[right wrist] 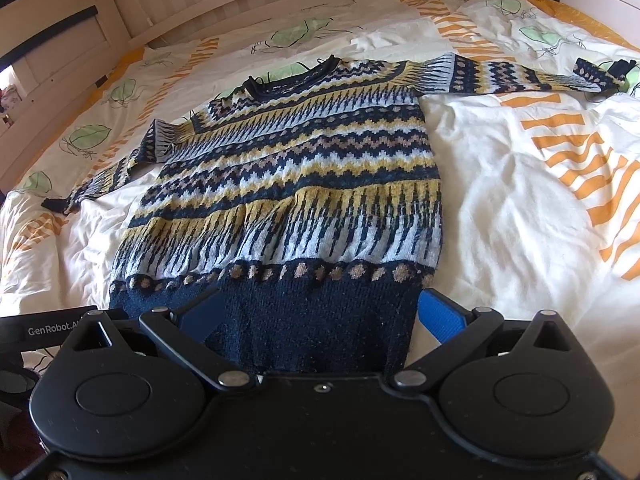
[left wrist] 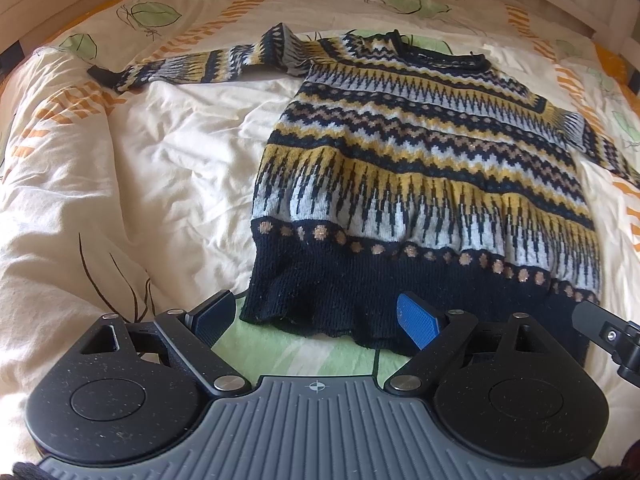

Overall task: Fold small clothes
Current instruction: 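Move both tools over the sweater toward its navy ribbed hem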

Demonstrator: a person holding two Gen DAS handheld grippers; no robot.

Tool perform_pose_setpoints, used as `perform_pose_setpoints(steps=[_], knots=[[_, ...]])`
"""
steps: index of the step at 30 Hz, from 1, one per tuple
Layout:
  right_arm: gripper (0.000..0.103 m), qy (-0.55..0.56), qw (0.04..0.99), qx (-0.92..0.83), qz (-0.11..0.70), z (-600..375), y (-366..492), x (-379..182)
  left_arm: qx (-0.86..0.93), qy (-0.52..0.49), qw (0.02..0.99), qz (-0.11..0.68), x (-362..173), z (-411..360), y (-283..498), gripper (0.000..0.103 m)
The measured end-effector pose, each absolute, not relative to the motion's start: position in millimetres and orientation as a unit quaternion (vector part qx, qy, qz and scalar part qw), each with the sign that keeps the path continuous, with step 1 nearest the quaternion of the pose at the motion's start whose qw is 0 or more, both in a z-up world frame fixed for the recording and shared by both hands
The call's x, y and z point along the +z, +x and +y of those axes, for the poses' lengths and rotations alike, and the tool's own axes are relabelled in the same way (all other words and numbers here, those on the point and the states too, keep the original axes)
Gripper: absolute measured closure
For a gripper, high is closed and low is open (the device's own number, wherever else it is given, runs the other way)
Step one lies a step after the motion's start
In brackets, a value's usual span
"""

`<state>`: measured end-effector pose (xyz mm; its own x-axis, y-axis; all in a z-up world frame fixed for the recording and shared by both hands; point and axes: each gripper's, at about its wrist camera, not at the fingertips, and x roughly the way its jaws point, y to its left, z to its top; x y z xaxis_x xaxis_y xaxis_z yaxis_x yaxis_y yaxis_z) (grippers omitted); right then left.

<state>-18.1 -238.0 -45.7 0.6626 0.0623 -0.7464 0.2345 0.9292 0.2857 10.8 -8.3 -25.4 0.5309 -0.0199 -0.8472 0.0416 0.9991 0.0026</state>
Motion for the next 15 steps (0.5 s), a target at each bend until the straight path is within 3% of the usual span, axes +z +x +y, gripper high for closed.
perform_pose_setpoints(steps=[10,15], knots=[[0.001,0.257,0.871,-0.014,0.419,-261,-5,-63,-0.033,-0.008,0.869,0.494,-34,-6,24,0.015],[0.001,0.226,0.876,-0.045,0.424,-278,7,-67,-0.049,-0.028,0.868,0.494,-36,-3,38,0.015]])
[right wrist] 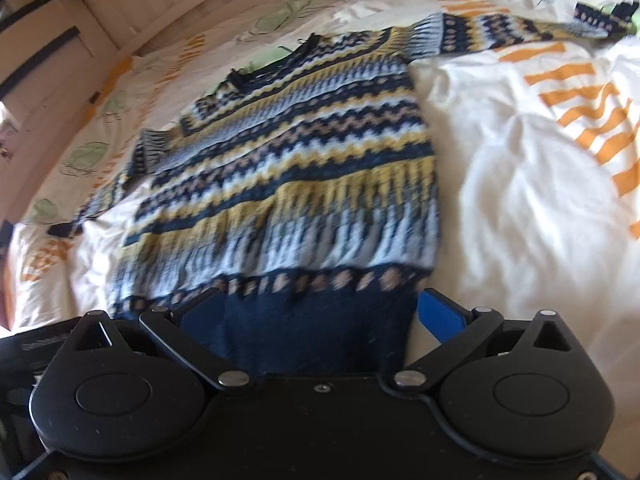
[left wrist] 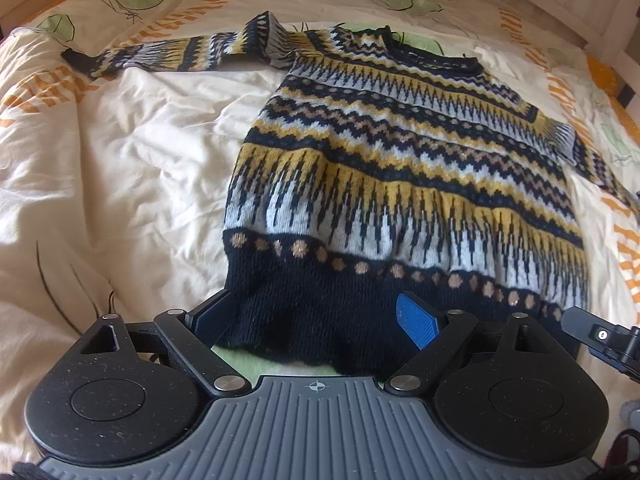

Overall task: Fold small clothes
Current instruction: 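Move both tools over the sweater toward its navy ribbed hem, then grasp the navy cuff of one sweater sleeve with the right gripper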

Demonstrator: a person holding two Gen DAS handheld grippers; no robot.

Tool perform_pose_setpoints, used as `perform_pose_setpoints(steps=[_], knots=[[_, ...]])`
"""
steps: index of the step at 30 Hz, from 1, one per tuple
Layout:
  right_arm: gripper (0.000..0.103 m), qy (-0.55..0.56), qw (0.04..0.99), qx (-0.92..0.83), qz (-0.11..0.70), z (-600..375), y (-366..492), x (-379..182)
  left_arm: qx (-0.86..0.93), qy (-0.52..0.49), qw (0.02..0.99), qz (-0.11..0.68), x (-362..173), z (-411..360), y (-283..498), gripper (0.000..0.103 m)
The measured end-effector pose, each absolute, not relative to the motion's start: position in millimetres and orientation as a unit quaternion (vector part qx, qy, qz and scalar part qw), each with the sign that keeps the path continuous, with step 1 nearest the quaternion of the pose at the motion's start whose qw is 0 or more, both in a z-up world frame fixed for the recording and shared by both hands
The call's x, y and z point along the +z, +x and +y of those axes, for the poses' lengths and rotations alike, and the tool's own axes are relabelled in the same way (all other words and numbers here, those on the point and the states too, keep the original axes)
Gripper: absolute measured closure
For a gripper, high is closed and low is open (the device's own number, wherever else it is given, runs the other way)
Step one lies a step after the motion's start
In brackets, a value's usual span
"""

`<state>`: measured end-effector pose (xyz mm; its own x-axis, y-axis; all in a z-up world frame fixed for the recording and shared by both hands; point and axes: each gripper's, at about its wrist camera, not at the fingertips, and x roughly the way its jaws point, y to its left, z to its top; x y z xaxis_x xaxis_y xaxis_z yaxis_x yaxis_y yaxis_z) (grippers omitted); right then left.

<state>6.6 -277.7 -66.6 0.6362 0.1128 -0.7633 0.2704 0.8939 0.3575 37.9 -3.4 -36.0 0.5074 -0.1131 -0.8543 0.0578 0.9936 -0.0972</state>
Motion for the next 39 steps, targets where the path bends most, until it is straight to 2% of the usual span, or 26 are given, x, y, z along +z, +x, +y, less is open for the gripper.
perform_pose_setpoints(steps=[6,10,13,20,31,39], knots=[[0.001,0.161,0.899,-0.073,0.400,-306,22,-60,-0.053,-0.017,0.882,0.468,-34,-7,63,0.015],[0.010,0.120,0.910,-0.106,0.383,-338,36,-55,-0.066,-0.017,0.892,0.447,-32,-12,87,0.015],[0.012,0.102,0.911,-0.139,0.374,-375,48,-51,-0.067,-0.004,0.898,0.435,-33,-21,107,0.015],[0.026,0.131,0.899,-0.230,0.349,-482,73,-34,-0.072,0.035,0.911,0.406,-40,-45,153,0.015],[0.033,0.163,0.850,-0.367,0.340,-626,112,-29,-0.100,0.068,0.906,0.406,-66,-86,206,0.015],[0.042,0.231,0.830,-0.378,0.338,-664,121,-51,-0.119,0.102,0.895,0.417,-93,-100,207,0.014]])
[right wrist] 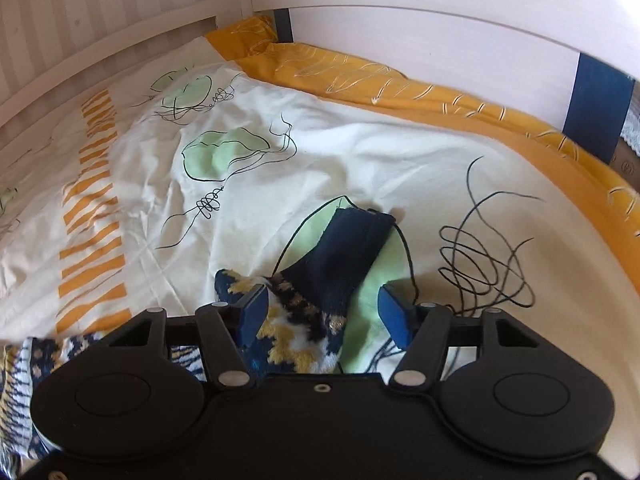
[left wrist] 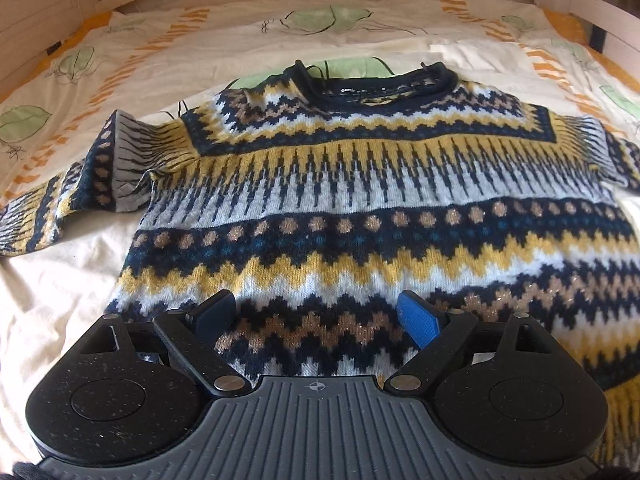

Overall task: Fold small clothes
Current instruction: 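Grasp the navy cuff of one sweater sleeve with the right gripper, then carry the held cuff across the sweater body and open the right gripper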

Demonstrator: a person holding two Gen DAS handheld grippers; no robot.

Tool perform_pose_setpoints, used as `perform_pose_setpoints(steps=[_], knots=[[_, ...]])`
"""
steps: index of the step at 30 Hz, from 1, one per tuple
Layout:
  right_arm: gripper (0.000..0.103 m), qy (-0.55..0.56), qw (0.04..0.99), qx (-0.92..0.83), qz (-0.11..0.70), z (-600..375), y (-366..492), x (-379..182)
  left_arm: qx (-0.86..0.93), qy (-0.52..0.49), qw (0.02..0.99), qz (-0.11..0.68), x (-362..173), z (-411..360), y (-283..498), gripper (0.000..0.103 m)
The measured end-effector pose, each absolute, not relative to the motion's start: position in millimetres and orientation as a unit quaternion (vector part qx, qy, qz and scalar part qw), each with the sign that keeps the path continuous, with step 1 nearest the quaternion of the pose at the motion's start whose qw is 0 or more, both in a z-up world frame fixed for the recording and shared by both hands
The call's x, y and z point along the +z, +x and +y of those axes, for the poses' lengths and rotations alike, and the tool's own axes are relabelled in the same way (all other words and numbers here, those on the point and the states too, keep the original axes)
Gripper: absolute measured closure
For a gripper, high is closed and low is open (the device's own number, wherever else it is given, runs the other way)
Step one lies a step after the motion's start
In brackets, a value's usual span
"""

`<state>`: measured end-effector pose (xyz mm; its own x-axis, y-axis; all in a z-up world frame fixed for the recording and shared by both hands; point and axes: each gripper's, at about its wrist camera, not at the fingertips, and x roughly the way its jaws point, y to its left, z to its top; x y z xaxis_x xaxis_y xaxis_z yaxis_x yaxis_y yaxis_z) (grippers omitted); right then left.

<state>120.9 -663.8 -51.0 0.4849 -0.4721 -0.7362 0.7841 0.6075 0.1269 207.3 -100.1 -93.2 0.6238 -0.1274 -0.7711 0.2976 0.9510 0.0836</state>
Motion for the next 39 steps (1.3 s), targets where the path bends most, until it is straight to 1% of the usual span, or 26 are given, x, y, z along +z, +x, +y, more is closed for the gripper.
perform_pose_setpoints(steps=[1,2,3,4,5,10,16,21,25,27,31,39], knots=[[0.047,0.235,0.829,-0.378,0.338,-666,122,-53,-0.120,0.103,0.896,0.414,-94,-100,206,0.014],[0.058,0.241,0.828,-0.377,0.337,-667,123,-55,-0.122,0.102,0.896,0.414,-94,-100,207,0.014],[0.066,0.250,0.826,-0.375,0.337,-669,124,-58,-0.124,0.100,0.896,0.414,-93,-99,207,0.014],[0.085,0.257,0.824,-0.375,0.338,-671,123,-59,-0.126,0.098,0.896,0.415,-93,-98,208,0.014],[0.091,0.257,0.822,-0.378,0.338,-670,123,-60,-0.128,0.096,0.895,0.416,-92,-97,209,0.015],[0.092,0.223,0.833,-0.385,0.328,-655,119,-40,-0.143,0.084,0.895,0.413,-82,-89,209,0.015],[0.092,0.167,0.870,-0.357,0.296,-621,126,33,-0.157,0.081,0.904,0.390,-64,-72,203,0.015],[0.092,0.125,0.906,-0.291,0.281,-563,158,94,-0.163,0.048,0.903,0.394,-59,-49,204,0.015],[0.092,0.107,0.929,-0.220,0.277,-501,195,121,-0.157,0.030,0.907,0.390,-57,-29,204,0.015],[0.092,0.101,0.938,-0.182,0.278,-466,218,122,-0.152,0.025,0.909,0.387,-57,-19,205,0.015],[0.092,0.101,0.946,-0.111,0.287,-398,266,101,-0.136,0.015,0.912,0.386,-62,1,209,0.015],[0.092,0.079,0.941,-0.007,0.329,-268,339,16,-0.115,-0.021,0.906,0.407,-70,31,222,0.015]])
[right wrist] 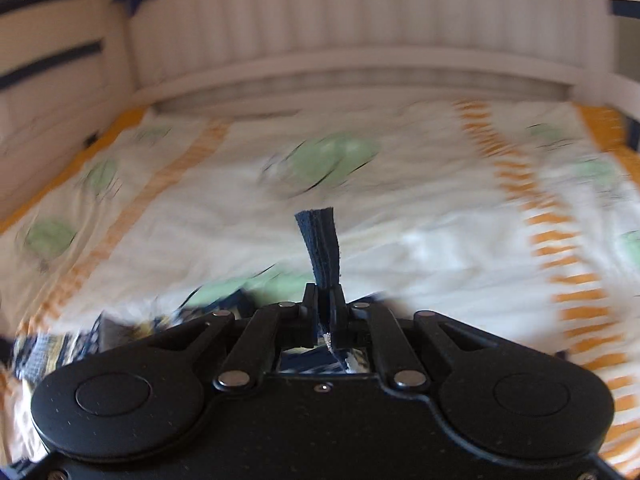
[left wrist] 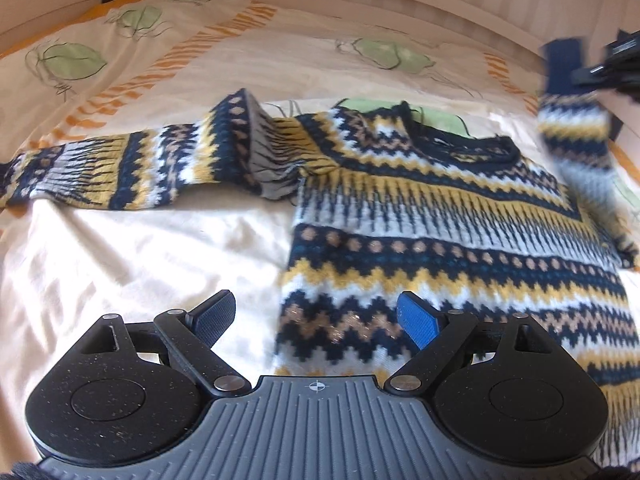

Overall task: Fold small clothes
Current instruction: 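Carry the held cuff across the sweater body and open the right gripper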

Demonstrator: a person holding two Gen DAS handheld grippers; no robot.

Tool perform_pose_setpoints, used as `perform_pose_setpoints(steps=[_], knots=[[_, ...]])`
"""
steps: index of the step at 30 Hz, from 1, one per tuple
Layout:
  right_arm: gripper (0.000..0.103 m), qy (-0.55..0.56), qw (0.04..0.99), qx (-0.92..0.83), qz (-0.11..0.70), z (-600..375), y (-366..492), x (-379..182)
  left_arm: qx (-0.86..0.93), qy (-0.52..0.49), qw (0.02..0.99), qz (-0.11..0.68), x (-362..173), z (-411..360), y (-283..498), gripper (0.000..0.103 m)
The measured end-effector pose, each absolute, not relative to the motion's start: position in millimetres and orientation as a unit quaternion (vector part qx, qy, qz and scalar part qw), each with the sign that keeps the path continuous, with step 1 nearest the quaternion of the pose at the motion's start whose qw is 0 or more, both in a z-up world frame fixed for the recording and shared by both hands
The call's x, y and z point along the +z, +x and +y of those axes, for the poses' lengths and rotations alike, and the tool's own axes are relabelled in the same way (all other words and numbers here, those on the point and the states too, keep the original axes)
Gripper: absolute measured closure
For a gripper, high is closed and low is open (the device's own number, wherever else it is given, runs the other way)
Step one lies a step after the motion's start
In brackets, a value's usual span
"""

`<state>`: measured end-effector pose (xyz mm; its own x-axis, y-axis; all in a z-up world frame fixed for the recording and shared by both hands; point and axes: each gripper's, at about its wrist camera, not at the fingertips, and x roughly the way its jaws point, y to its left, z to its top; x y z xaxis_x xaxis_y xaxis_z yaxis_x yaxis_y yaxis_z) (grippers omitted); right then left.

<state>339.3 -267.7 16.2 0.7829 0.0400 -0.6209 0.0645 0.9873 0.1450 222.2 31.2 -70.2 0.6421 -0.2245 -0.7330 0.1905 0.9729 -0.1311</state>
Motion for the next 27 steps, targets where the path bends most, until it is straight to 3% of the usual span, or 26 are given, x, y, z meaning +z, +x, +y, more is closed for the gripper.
perform_pose_setpoints(steps=[10,12,13,14,15,24,27], knots=[[0.092,0.039,0.930,0.035,0.363,-164,351,-51,-0.103,-0.019,0.903,0.416,-73,36,226,0.015],[0.078,0.003,0.932,0.020,0.361,-159,349,-53,-0.100,-0.022,0.901,0.421,-74,37,226,0.015],[0.056,-0.018,0.932,0.015,0.361,-156,349,-55,-0.100,-0.025,0.901,0.422,-74,37,226,0.015],[0.041,-0.034,0.933,0.013,0.359,-153,348,-56,-0.101,-0.029,0.900,0.423,-73,38,226,0.015],[0.037,-0.046,0.932,0.016,0.358,-150,348,-59,-0.102,-0.031,0.900,0.423,-72,39,226,0.015],[0.038,-0.145,0.918,0.035,0.368,-127,344,-93,-0.084,-0.066,0.898,0.427,-70,55,231,0.015],[0.047,-0.149,0.919,0.036,0.363,-136,342,-101,-0.080,-0.082,0.896,0.430,-70,61,233,0.015]])
